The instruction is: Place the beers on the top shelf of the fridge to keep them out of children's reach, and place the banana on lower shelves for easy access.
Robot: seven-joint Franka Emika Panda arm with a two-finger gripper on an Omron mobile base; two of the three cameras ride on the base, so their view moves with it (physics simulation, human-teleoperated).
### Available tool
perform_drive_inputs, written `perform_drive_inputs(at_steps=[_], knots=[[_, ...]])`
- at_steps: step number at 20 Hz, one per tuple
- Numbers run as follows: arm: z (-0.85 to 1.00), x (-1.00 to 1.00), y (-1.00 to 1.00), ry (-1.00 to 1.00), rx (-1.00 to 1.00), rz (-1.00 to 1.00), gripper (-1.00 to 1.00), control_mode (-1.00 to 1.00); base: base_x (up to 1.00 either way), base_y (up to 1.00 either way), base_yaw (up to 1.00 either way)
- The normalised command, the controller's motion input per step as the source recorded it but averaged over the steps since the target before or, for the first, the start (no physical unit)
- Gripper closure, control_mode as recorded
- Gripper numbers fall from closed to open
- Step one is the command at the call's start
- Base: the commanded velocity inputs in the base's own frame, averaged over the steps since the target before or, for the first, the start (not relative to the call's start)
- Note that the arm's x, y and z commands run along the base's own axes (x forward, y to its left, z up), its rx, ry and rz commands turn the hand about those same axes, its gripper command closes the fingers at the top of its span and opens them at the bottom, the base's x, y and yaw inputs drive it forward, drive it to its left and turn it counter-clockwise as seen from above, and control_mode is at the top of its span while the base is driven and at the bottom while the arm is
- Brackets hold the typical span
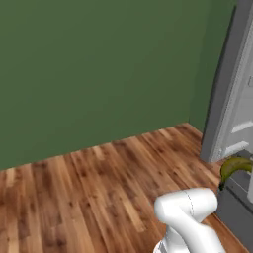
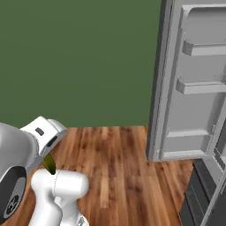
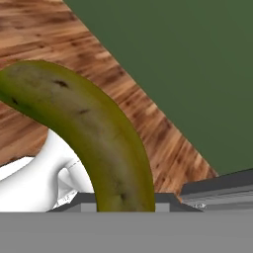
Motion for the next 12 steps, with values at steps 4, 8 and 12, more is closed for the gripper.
perform_drive_inputs(at_steps=[4, 8, 12], knots=[[0.00, 0.00, 0.00, 0.00, 0.00, 0.00, 1.00, 1.00, 0.42, -0.06, -0.44], [0.00, 0.00, 0.00, 0.00, 0.00, 0.00, 1.00, 1.00, 0.50, 0.00, -0.48], [0.00, 0.00, 0.00, 0.00, 0.00, 0.00, 1.00, 1.00, 0.54, 0.00, -0.49]])
